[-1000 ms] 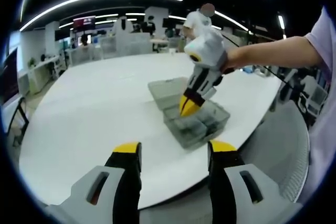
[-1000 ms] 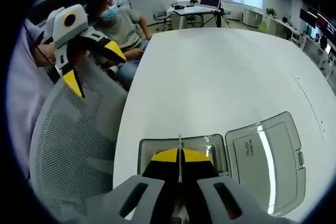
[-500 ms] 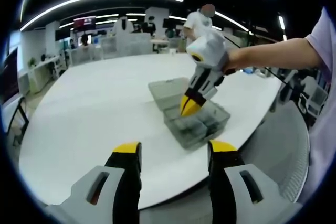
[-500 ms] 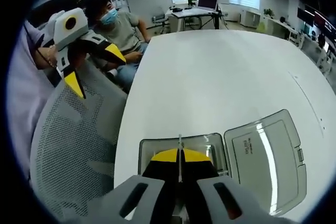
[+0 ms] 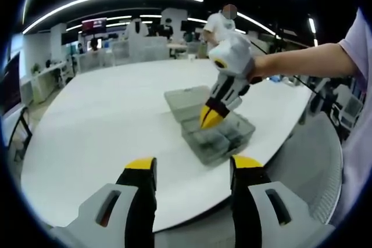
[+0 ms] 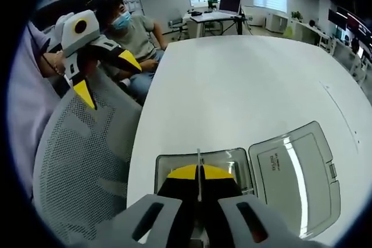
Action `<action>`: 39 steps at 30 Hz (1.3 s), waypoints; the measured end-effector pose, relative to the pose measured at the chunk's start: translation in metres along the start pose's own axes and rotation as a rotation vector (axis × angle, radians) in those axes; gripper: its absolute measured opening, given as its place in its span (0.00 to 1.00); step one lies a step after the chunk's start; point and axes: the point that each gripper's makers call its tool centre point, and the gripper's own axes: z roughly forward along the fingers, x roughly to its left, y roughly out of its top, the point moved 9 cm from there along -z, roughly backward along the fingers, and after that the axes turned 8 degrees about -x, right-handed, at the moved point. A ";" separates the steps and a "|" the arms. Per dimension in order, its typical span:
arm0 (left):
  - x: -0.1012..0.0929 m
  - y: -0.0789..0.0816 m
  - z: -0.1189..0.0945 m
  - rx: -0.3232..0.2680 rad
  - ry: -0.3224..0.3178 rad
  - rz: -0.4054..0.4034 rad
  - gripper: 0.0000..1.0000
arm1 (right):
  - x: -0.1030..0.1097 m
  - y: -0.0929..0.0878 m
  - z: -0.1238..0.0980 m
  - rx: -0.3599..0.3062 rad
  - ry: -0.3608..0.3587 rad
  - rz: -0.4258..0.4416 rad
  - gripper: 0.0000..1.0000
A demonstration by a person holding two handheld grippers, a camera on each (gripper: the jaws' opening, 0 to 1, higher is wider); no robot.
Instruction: Insert the divider into the dual guide fixture by aligning both edges with the guide slots and pushing it downward to the bottom, including one-sided entry, uneven engagement, binding, and posture correction.
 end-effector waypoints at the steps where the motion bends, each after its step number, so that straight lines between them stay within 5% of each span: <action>1: 0.000 0.000 0.000 0.001 -0.001 0.002 0.48 | 0.000 0.000 0.000 0.001 0.000 -0.001 0.00; 39: 0.000 -0.001 0.000 0.005 -0.002 0.000 0.48 | 0.001 0.003 0.002 0.006 0.002 0.000 0.00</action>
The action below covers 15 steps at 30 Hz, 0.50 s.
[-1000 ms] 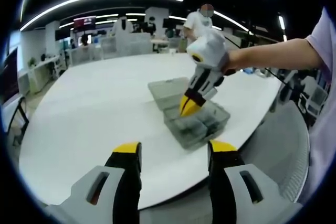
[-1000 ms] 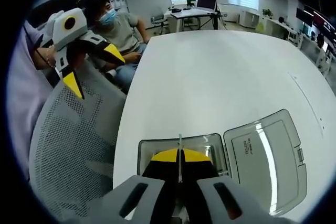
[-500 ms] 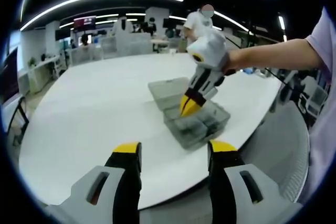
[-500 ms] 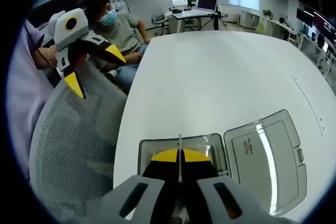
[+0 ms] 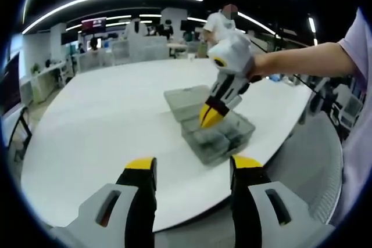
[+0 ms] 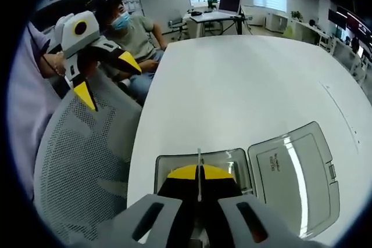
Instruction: Insert the divider into the dual guide fixture by aligning both edges with the guide slots and pushing it downward to the bottom, including one-sided entry, uneven engagement, binding, and posture correction.
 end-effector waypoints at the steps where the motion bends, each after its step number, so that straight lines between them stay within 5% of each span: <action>1: 0.000 0.000 0.000 0.001 0.000 0.000 0.48 | 0.000 0.000 0.002 0.009 -0.003 -0.004 0.00; 15: 0.001 0.000 0.000 0.001 -0.001 -0.002 0.48 | -0.001 -0.002 0.007 0.049 0.001 -0.010 0.00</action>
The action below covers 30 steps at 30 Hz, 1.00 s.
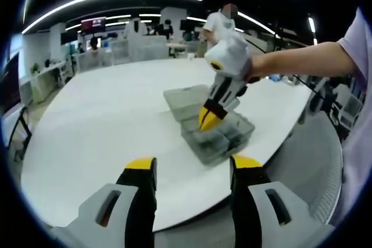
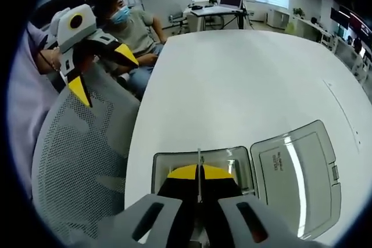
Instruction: Insert the divider into the dual guide fixture by aligning both edges with the guide slots and pushing it downward to the bottom, including one-sided entry, uneven engagement, binding, and posture correction.
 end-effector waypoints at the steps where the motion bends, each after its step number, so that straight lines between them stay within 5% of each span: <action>1: 0.000 0.000 0.000 0.000 0.000 0.000 0.48 | 0.000 0.000 0.001 0.008 -0.001 0.002 0.00; 13: 0.000 0.001 0.000 -0.011 0.002 -0.005 0.48 | 0.001 0.006 -0.002 0.042 0.011 -0.032 0.00; 30: 0.001 0.002 -0.001 -0.034 0.007 -0.025 0.48 | -0.002 0.004 -0.007 -0.002 0.009 -0.017 0.00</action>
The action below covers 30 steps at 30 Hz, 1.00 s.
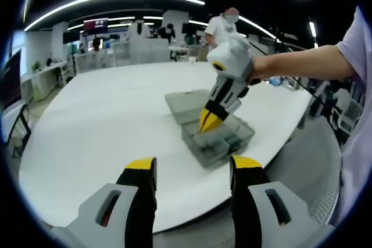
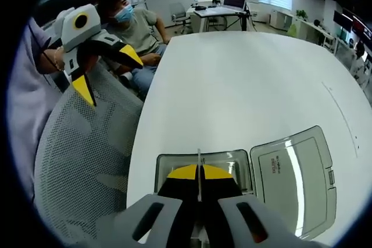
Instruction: Insert the divider into the dual guide fixture by aligning both edges with the guide slots and pushing it downward to the bottom, including one-sided entry, uneven engagement, binding, and posture correction.
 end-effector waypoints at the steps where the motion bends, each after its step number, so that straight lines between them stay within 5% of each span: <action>1: 0.000 0.000 0.000 -0.003 0.001 -0.004 0.48 | -0.001 0.000 0.001 0.004 -0.006 0.005 0.00; 30: 0.002 0.002 0.000 -0.018 0.003 -0.029 0.48 | -0.002 0.004 0.011 0.082 0.016 0.006 0.00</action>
